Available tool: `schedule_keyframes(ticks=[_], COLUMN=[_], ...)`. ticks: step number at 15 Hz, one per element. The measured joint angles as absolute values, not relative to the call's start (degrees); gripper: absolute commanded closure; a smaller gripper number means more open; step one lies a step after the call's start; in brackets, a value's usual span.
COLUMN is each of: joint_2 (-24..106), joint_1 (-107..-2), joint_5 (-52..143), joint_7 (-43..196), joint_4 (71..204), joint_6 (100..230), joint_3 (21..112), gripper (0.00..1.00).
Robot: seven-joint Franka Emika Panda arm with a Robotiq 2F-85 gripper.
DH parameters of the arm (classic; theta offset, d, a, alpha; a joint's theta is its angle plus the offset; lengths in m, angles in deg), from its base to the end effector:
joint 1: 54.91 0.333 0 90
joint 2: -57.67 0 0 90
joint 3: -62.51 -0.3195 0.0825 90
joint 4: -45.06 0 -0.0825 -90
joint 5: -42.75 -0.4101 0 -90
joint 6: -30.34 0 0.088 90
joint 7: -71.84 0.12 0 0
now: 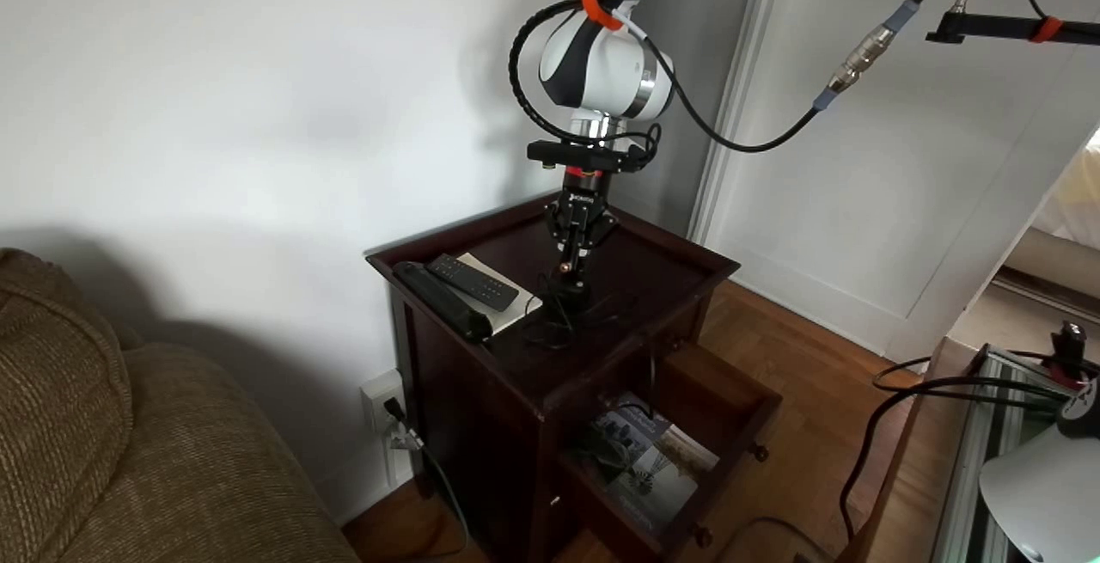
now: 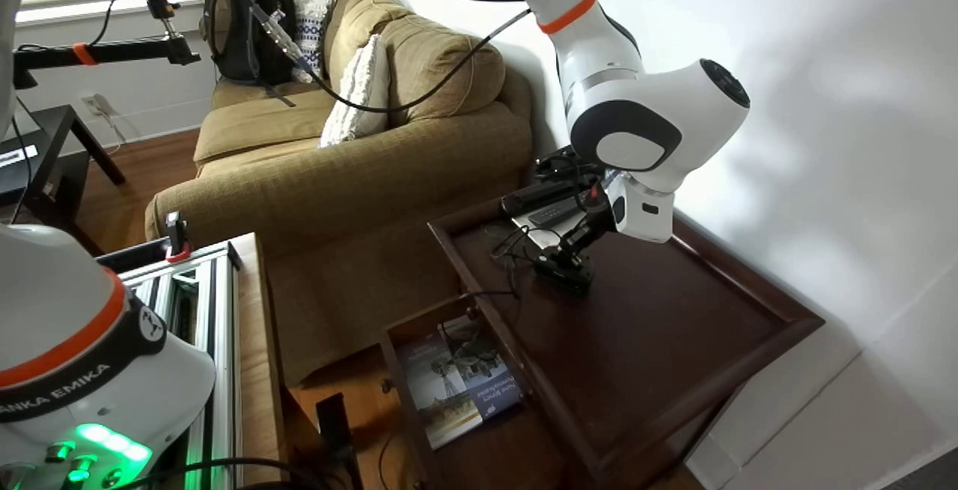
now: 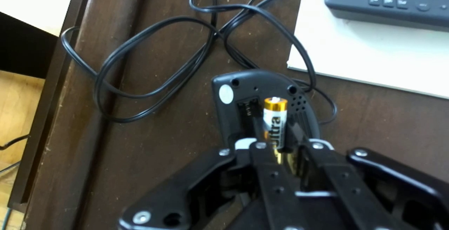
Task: Place the battery on top of the black object
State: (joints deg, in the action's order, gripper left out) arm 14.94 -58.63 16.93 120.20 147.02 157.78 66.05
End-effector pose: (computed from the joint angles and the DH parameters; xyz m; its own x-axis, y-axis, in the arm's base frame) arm 0.6309 -0.0620 0.0865 0.2391 -0.8968 -0.3722 -0.9511 -0.2936 0.0964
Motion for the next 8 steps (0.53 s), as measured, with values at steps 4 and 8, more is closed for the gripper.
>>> schedule_keyframes(ticks=[4,8], joint_2=[14.9,14.9], joint_1=[-58.6,-58.5], joint_5=[17.3,18.4], joint_7=[120.2,120.2], joint_4=[146.8,146.3], joint_6=[157.6,156.2], joint_3=[66.1,66.1], gripper=[0.96,0.96])
